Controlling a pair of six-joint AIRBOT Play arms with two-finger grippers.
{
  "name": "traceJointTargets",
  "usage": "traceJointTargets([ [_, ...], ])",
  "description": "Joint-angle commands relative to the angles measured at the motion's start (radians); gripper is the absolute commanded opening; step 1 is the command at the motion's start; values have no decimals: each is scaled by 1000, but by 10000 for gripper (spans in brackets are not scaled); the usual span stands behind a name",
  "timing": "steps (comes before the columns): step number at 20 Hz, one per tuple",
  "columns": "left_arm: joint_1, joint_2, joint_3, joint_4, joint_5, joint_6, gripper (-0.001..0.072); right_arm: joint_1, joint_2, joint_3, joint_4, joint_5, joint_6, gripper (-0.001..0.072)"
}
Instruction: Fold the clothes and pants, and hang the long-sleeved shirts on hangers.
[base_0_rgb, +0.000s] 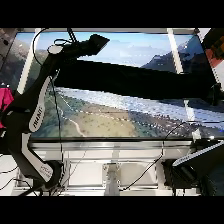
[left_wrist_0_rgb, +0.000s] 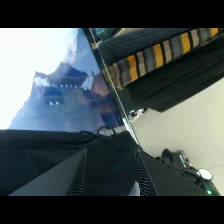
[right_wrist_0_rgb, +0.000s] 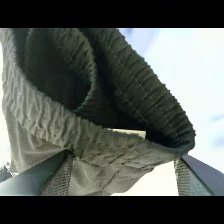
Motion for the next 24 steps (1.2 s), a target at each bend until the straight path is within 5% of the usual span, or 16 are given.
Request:
traceJointTargets([
  [1, -14, -11, 0, 0, 0, 0, 347, 37, -10, -1, -20, -29, -13, 697],
  [2, -20, -18, 0, 1, 0, 0, 347, 49, -10, -1, -18, -39, -26, 645],
  [3, -27, -26, 0, 0, 0, 0, 329, 58, -10, 0, -17, -42, -31, 468],
  [4, -35, -34, 0, 1, 0, 0, 325, 63, -10, -1, -17, -44, -33, 151],
  [5, -47, -42, 0, 0, 0, -1, 320, 65, -9, -1, -14, -44, -32, 24],
  [9, -114, -63, 0, 0, 14, 0, 3, 58, 17, 0, -3, -27, -32, 14],
  [24, -494, -310, 0, 2, 283, -317, 0, 225, 248, 0, 22, 157, -63, 15],
])
